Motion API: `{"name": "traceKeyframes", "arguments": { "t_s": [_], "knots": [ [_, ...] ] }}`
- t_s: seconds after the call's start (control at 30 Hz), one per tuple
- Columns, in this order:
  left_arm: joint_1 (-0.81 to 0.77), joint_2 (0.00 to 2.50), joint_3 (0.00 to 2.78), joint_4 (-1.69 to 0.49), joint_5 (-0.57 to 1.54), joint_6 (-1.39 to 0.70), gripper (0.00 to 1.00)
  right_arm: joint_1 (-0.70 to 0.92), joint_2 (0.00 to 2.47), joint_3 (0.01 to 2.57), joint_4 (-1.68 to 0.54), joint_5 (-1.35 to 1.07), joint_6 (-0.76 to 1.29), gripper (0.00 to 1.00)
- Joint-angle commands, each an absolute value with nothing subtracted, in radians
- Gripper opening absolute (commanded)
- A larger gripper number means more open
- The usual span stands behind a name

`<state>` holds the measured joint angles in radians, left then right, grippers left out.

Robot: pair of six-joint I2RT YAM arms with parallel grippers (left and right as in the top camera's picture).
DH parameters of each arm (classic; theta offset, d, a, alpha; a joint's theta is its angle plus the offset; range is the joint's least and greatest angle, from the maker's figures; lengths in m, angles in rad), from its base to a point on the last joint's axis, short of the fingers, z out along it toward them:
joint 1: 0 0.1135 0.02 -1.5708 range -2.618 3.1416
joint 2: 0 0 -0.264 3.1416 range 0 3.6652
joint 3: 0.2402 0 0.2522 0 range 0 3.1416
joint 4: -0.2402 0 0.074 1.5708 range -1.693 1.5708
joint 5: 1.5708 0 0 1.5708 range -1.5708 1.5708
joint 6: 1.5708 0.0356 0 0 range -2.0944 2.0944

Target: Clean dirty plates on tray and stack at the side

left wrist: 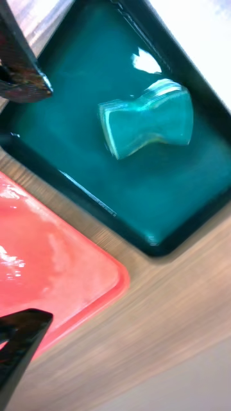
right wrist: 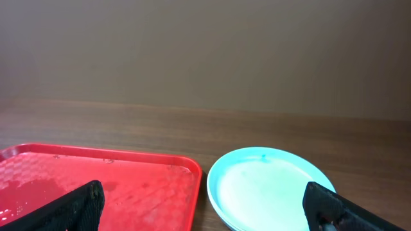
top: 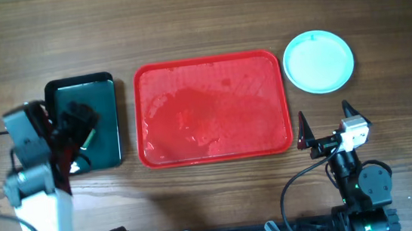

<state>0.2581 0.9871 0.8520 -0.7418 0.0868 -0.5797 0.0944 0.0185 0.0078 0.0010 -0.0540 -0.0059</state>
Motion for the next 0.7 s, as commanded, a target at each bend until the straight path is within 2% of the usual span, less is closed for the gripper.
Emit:
{"name": "traceKeyframes", "arguments": {
  "t_s": [0.0,0.07,0.23,0.53,0.67],
  "knots": [
    [0.134,0.728,0.636,-0.651,0.086,-0.37,1.0,0.092,0.007,0.005,0.002,-0.038,-0.024,1.0],
    [0.064,0.455,0.428,-0.532,0.097,-0.276,1.0,0.092,0.007,0.005,0.002,-0.038,-0.024,1.0],
    [0.032,0.163,0.226,-0.368,0.108,-0.265,1.0,0.092,0.007,0.005,0.003,-0.038,-0.024,1.0],
    [0.01,0.029,0.03,-0.031,0.103,-0.265,1.0,0.092,0.007,0.005,0.003,-0.038,-0.024,1.0],
    [0.01,0.011,0.006,0.0,0.07,-0.265,1.0,0.092,0.007,0.005,0.003,-0.038,-0.023,1.0]
  ]
}}
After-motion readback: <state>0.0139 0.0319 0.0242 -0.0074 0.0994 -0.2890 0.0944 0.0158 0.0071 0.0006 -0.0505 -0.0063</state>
